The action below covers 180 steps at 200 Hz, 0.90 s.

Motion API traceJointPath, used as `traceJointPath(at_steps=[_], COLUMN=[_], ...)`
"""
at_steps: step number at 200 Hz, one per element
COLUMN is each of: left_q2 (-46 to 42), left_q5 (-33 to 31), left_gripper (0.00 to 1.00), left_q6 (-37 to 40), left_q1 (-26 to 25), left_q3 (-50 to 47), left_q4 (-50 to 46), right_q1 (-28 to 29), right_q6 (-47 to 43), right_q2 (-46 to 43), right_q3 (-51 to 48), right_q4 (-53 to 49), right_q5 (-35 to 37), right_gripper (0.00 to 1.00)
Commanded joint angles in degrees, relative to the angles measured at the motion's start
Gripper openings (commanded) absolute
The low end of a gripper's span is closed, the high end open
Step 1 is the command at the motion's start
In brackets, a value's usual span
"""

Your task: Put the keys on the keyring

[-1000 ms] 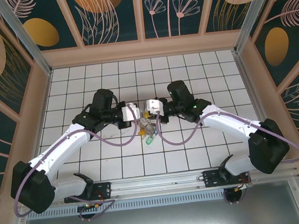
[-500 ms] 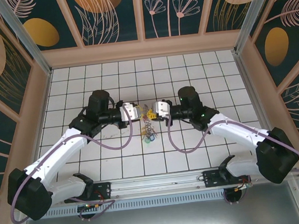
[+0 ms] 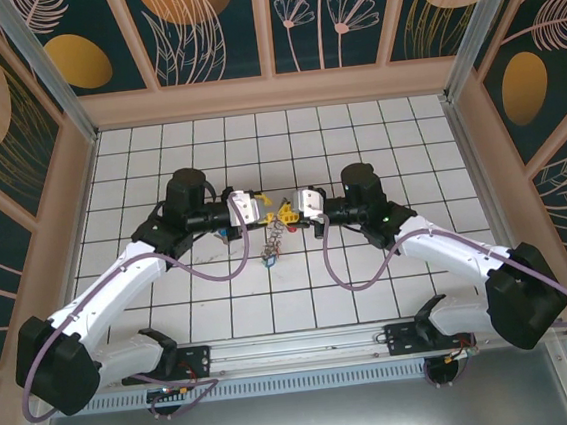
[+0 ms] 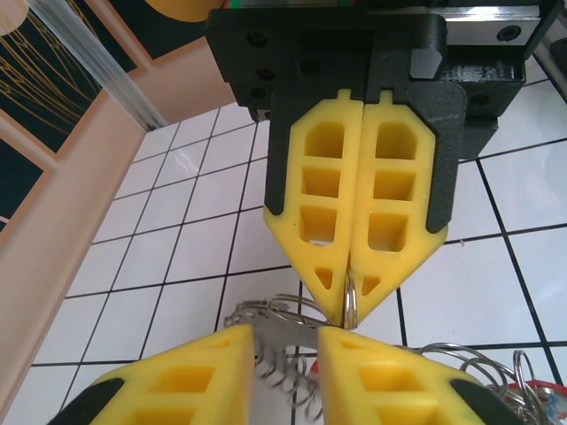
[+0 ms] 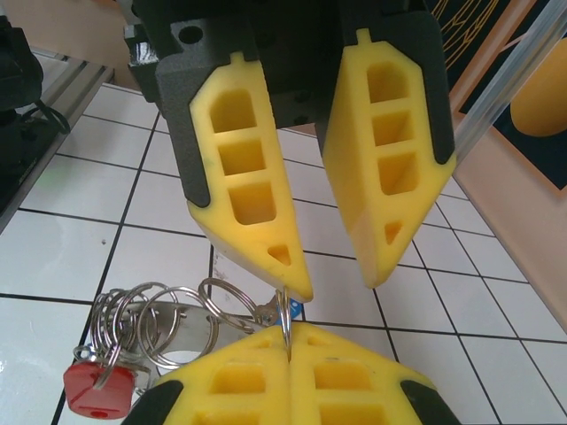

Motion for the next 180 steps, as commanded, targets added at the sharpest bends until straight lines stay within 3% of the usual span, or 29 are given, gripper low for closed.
traceJointPath(at_steps=[1,35,76,104,125,180], left_q2=[-1.12,-2.26,-6.99,-9.29,-9.42,-3.71], left_q5=[3.97,2.04,10.10,13.44,14.90,15.70], left_gripper=[0.28,0.28,0.29,0.31,0.35,0.35], left_q6=[-0.30,-1.38,-17.10,-13.80,-14.28,-12.14], left_q1=[-0.60,0.22,7.74,7.82,7.73,5.42], left_q3=[-1.49,-2.15,-6.27,-7.72,-9.58,-5.98], left_q4=[0.55,0.88,13.00,8.56,11.20,11.48], right_q1=[0.07,0.04,-0.03,-0.24,-0.23,-0.31], right_q6=[-0.65,-2.09,-3.14,-1.66,-1.10,2.62], right_q2=[-2.66,-3.58,-5.37,-5.58,-5.13,-3.90], right_q3=[0.25,-0.24,-2.58,-3.67,-3.54,-2.89], right_q4=[4.60,3.77,6.18,8.82,9.79,13.84], right_q5=[-1.01,-0.66,1.72,0.67,-0.96,-5.97], right_gripper=[0.00,0.00,0.00,0.00,0.00,0.00])
